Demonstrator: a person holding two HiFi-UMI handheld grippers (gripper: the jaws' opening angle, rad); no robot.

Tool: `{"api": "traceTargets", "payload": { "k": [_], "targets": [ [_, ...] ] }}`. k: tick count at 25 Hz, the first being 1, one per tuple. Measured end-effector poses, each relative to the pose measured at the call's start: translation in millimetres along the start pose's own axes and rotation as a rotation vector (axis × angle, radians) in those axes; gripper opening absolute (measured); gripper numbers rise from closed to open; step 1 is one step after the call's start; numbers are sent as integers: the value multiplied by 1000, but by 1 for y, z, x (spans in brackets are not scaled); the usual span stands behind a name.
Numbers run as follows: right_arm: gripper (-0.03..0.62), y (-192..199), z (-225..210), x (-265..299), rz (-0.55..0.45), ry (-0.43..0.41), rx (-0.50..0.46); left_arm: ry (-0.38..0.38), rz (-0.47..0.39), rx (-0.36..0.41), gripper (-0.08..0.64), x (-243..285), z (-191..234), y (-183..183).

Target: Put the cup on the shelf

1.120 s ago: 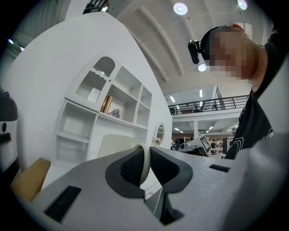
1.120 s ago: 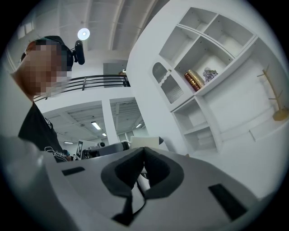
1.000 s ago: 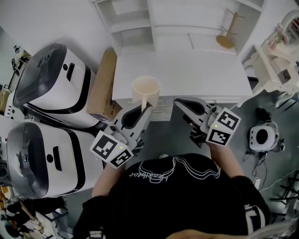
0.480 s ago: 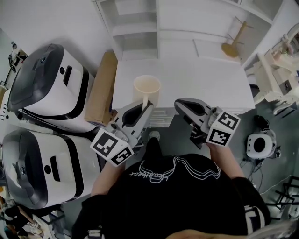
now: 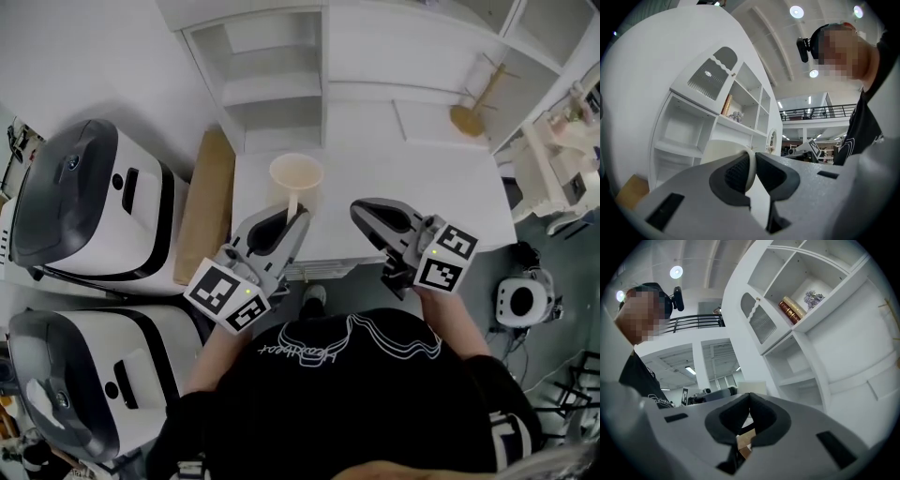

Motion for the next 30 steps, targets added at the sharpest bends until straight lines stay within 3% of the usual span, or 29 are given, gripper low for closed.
{"api": "traceTargets", "payload": {
  "k": [13, 30],
  "targets": [
    [6, -23, -48, 71, -13, 23, -31, 12, -16, -9, 40, 44, 97, -19],
    [6, -35, -95, 104, -47, 71, -41, 25, -76, 12, 40, 95, 180, -38]
  ]
}}
Point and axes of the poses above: the fingertips, and each gripper's own axes: x forward along the fingers, z to its left, y out of its underside, the point moved 6 cm from there along -x, backward along the fingers, and after that the axes turned 10 degrees about -z, right-handed, at the moved point
